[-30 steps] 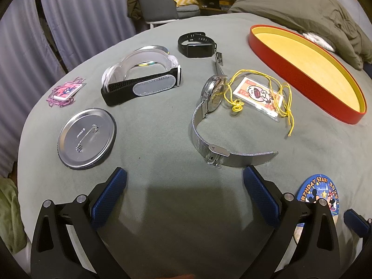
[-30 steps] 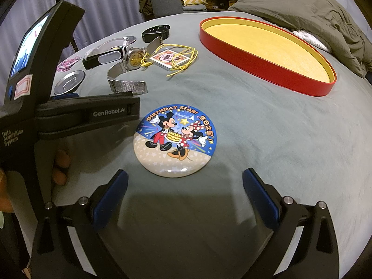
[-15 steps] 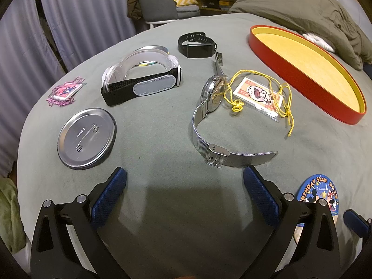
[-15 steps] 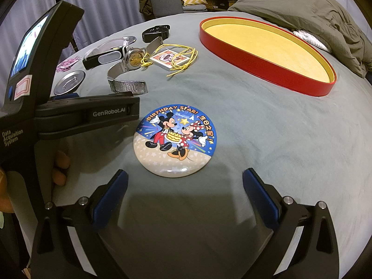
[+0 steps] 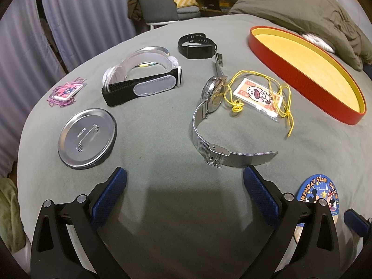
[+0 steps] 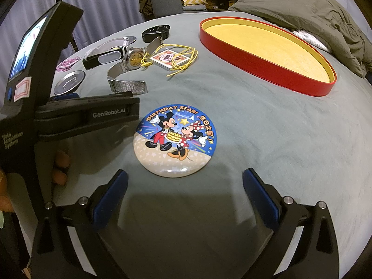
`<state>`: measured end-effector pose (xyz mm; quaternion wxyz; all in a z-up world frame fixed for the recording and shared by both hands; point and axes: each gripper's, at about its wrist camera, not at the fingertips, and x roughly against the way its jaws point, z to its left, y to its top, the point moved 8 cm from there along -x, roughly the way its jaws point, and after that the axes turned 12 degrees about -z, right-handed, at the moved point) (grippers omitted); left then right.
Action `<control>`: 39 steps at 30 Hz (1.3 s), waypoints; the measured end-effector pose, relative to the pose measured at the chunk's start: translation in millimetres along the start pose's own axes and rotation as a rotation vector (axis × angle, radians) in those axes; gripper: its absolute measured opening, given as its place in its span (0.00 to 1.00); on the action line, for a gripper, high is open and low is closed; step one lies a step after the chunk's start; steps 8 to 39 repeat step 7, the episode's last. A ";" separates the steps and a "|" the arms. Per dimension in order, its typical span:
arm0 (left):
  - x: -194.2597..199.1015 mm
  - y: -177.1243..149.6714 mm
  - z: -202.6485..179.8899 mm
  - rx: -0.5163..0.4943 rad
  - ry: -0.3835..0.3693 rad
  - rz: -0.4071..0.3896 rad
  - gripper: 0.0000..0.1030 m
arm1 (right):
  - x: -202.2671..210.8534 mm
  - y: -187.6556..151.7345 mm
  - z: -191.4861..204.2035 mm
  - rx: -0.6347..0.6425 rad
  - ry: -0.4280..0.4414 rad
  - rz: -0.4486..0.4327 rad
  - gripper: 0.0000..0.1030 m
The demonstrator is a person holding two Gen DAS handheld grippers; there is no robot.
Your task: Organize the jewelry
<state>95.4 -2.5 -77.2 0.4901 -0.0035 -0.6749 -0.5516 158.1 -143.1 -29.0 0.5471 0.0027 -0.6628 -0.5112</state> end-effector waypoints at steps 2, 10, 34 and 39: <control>0.0 -0.1 0.0 0.003 -0.002 0.001 0.95 | -0.1 0.0 0.1 0.001 0.000 0.000 0.93; -0.1 -0.1 0.1 0.003 -0.002 0.000 0.95 | -0.1 0.1 0.1 0.000 0.000 0.000 0.93; -0.1 -0.1 0.1 0.003 -0.002 0.000 0.95 | -0.1 0.1 0.1 0.000 0.000 0.000 0.93; -0.1 -0.1 0.1 0.003 -0.002 0.000 0.95 | -0.1 0.1 0.1 0.000 0.000 0.000 0.93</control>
